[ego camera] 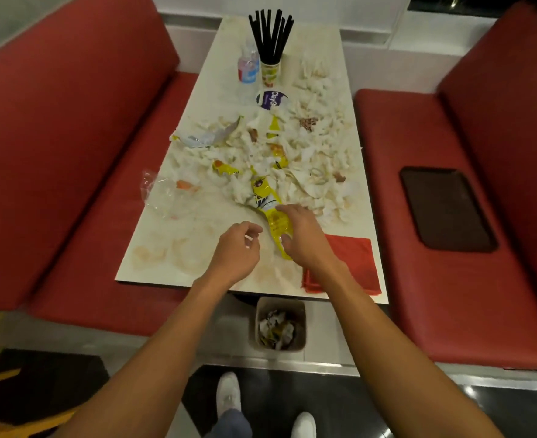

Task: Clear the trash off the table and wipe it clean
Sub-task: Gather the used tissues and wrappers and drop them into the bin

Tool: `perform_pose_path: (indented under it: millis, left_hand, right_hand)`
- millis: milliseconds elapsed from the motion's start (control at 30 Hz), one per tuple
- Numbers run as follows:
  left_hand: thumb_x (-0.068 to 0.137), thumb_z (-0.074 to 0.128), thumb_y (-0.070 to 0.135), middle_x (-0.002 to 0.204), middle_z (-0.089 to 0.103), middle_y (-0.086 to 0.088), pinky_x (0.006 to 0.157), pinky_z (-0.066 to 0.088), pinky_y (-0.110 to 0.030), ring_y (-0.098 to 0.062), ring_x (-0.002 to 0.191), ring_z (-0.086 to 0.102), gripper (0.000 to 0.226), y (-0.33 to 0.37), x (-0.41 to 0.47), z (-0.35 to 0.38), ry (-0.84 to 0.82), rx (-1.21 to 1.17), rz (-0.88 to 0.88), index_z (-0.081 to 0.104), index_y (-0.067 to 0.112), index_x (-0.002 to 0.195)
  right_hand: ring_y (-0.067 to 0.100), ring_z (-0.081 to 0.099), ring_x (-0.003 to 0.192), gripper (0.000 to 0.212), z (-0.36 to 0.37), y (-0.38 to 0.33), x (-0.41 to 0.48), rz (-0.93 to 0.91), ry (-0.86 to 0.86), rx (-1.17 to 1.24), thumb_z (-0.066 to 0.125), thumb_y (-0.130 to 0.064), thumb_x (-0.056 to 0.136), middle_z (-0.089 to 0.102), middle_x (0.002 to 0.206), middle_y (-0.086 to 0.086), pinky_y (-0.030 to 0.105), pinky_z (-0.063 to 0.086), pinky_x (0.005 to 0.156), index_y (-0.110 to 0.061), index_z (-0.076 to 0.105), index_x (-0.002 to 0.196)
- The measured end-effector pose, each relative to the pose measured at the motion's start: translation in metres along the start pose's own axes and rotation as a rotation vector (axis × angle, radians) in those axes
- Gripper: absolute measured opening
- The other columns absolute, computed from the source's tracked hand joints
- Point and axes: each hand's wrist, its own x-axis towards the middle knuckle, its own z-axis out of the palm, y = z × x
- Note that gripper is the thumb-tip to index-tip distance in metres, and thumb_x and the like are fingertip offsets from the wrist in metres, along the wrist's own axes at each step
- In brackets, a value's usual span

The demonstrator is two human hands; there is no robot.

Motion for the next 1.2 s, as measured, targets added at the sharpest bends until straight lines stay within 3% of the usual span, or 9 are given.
perform_pose_path:
  millis: [100,233,467,600,667,800,900,1067,1200]
  left_hand:
    - [0.100,0.058,0.011,0.119,0.064,0.002,0.081,0.045,-0.014,-0.005,0.094,0.061,0.027,-0.004,0.026,-0.014,-0.008,0.001,0.027,0.069,0.020,0.123]
    - [0.099,0.055,0.008,0.120,0.061,0.002,0.090,0.046,-0.022,-0.011,0.102,0.062,0.030,-0.010,0.052,-0.027,-0.004,-0.033,0.044,0.068,0.021,0.122]
    - [0.098,0.055,0.006,0.118,0.064,0.002,0.090,0.049,-0.022,-0.013,0.100,0.064,0.030,-0.021,0.070,-0.035,-0.021,-0.078,0.063,0.068,0.018,0.122]
    - [0.099,0.054,0.007,0.118,0.063,0.004,0.082,0.044,-0.008,-0.002,0.095,0.061,0.029,-0.020,0.073,-0.036,0.006,-0.120,0.057,0.068,0.020,0.122]
    - [0.100,0.054,0.008,0.118,0.062,0.004,0.081,0.042,-0.005,-0.001,0.095,0.060,0.028,-0.018,0.074,-0.035,0.041,-0.141,0.063,0.067,0.021,0.121]
    - [0.102,0.052,0.009,0.124,0.059,0.002,0.089,0.051,-0.025,-0.009,0.103,0.060,0.027,-0.007,0.074,-0.032,0.099,-0.199,0.054,0.065,0.019,0.124]
    - [0.104,0.051,0.011,0.125,0.056,0.003,0.090,0.052,-0.028,0.000,0.100,0.058,0.025,0.001,0.071,-0.031,0.174,-0.244,0.041,0.062,0.022,0.124]
    - [0.108,0.048,0.017,0.125,0.057,0.003,0.092,0.051,-0.027,0.000,0.105,0.058,0.023,0.010,0.065,-0.031,0.230,-0.325,-0.031,0.063,0.022,0.125]
    - [0.110,0.047,0.037,0.138,0.057,0.010,0.086,0.041,-0.010,-0.002,0.116,0.056,0.033,0.024,0.059,-0.033,0.145,-0.452,-0.110,0.061,0.027,0.138]
  right_hand:
    - [0.040,0.037,0.139,0.090,0.007,-0.003,0.032,-0.014,-0.043,-0.144,0.062,0.005,0.079,0.025,0.168,0.009,0.057,0.041,0.107,-0.020,0.034,0.160]
    - [0.037,0.029,0.139,0.112,0.015,-0.004,0.059,-0.063,-0.114,-0.297,0.065,0.006,0.073,0.002,0.175,-0.003,0.056,0.047,0.095,-0.034,0.016,0.166]
    - [0.032,0.047,0.110,0.053,0.028,-0.007,0.074,-0.138,-0.062,-0.341,0.063,0.004,0.089,0.060,0.145,0.002,0.053,0.050,0.087,-0.025,0.069,0.133]
    - [0.027,0.052,0.100,0.023,0.027,-0.008,0.067,-0.138,0.088,-0.165,0.072,-0.006,0.092,0.073,0.119,0.001,0.045,0.051,0.084,-0.016,0.078,0.112]
    - [0.025,0.055,0.099,0.021,0.021,-0.013,0.062,-0.125,0.143,-0.097,0.070,-0.007,0.095,0.074,0.113,-0.002,0.038,0.049,0.083,-0.016,0.076,0.112]
    - [0.022,0.061,0.097,0.021,0.004,-0.019,0.055,-0.076,0.293,0.042,0.070,-0.006,0.096,0.071,0.103,-0.004,0.030,0.046,0.083,-0.014,0.075,0.114]
    - [0.014,0.062,0.097,0.024,-0.006,-0.020,0.052,-0.007,0.379,0.128,0.072,-0.003,0.093,0.069,0.106,-0.002,0.020,0.047,0.089,-0.016,0.074,0.113]
    - [0.009,0.068,0.104,0.025,-0.026,-0.023,0.052,0.084,0.438,0.314,0.070,-0.007,0.097,0.073,0.112,-0.003,0.021,0.053,0.094,-0.019,0.074,0.119]
    - [-0.002,0.067,0.098,0.021,-0.036,-0.030,0.049,0.148,0.456,0.453,0.071,-0.011,0.098,0.075,0.109,-0.005,0.008,0.048,0.081,-0.016,0.077,0.118]
